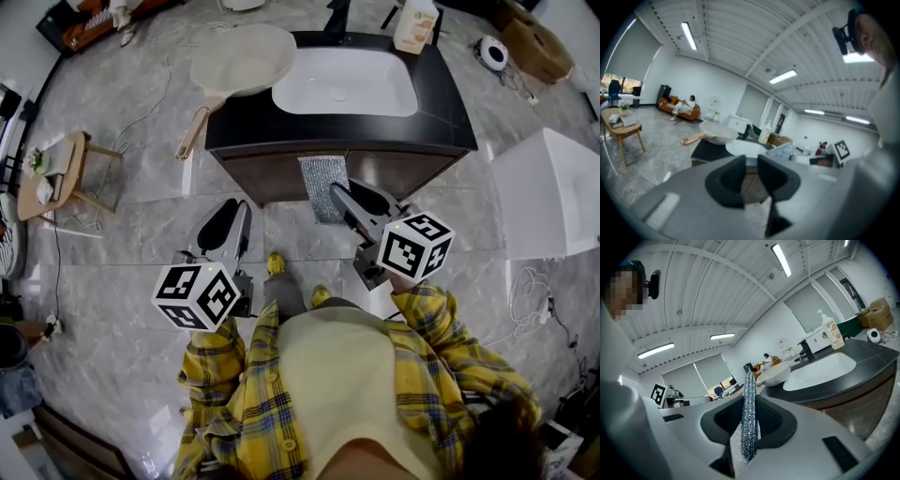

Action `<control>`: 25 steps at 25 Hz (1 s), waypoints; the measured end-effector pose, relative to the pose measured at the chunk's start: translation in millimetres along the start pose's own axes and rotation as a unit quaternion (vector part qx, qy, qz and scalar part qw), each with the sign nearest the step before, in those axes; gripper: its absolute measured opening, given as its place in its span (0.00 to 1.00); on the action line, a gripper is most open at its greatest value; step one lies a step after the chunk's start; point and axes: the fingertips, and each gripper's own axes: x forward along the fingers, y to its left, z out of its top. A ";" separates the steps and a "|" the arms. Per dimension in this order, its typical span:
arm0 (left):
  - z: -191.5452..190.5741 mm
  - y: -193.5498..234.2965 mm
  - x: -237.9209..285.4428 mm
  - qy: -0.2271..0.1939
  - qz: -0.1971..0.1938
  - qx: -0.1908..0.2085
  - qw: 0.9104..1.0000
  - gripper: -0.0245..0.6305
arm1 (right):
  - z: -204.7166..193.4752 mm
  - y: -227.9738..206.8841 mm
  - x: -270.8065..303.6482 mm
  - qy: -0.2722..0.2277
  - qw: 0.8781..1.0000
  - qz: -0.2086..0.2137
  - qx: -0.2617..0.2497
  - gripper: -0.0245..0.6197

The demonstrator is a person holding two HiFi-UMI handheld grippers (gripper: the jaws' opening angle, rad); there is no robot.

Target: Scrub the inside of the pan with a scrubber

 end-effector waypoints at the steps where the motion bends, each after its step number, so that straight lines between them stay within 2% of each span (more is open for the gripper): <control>1: 2.5 3.6 2.5 -0.001 0.000 0.005 1.000 0.16 | 1.1 0.3 4.4 0.001 1.000 0.001 -0.001 0.16; 6: 17.8 29.5 21.7 -0.004 -0.001 0.032 0.999 0.16 | 10.1 -2.0 37.3 0.005 1.000 -0.002 -0.011 0.16; 14: 52.0 83.5 55.5 -0.004 -0.017 0.034 0.999 0.13 | 38.7 -8.1 104.8 0.001 1.000 -0.014 -0.018 0.16; 21: 77.9 119.1 82.6 0.003 -0.033 0.057 0.998 0.12 | 58.4 -10.9 151.5 -0.005 0.999 -0.027 -0.025 0.16; 25: 88.8 141.2 93.9 0.014 -0.028 0.082 0.996 0.13 | 67.3 -12.9 173.5 -0.007 0.999 -0.037 -0.030 0.16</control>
